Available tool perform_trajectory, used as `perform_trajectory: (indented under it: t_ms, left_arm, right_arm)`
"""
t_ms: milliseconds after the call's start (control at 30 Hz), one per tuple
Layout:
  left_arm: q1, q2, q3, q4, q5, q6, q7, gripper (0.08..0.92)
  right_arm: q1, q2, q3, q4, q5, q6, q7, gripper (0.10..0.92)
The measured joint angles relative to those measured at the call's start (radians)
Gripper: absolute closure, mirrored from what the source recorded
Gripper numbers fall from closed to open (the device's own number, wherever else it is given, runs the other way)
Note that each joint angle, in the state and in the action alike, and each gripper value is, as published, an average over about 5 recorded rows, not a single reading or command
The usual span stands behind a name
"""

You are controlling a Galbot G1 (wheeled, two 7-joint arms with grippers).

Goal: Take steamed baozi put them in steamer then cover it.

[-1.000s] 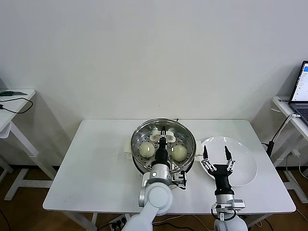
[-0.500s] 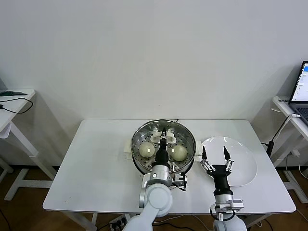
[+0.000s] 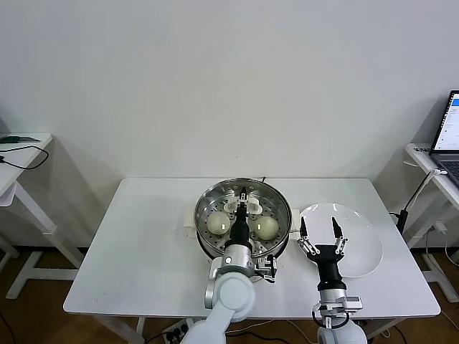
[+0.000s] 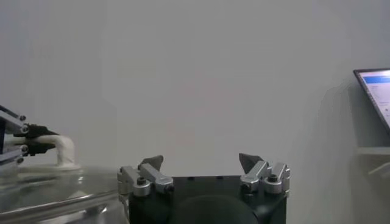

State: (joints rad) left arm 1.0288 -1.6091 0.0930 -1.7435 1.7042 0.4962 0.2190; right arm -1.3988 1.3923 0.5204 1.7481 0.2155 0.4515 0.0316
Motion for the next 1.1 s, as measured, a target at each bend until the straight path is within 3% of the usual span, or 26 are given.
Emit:
perform_trajectory:
  t_ms: [467, 567, 733, 1100]
  left_arm:
    - [0.048, 0.000, 0.027, -0.093, -0.059, 0.014, -0.003, 0.247]
    - [0.066, 0.000, 0.032, -0.122, -0.072, 0.017, -0.001, 0.192]
    - [0.100, 0.032, 0.027, -0.176, -0.098, 0.015, -0.002, 0.178]
    - [0.239, 0.217, -0.069, -0.347, -0.192, -0.034, -0.047, 0.177]
  right_arm:
    - [0.004, -0.006, -0.002, -0.005, 0.001, 0.001, 0.000, 0.203]
    - [0.005, -0.009, -0.003, -0.005, 0.003, 0.001, 0.000, 0.203]
    - [0.006, -0.016, -0.002, -0.003, 0.006, 0.001, 0.000, 0.203]
    - [0.016, -0.023, -0.011, 0.010, 0.008, -0.011, 0.001, 0.203]
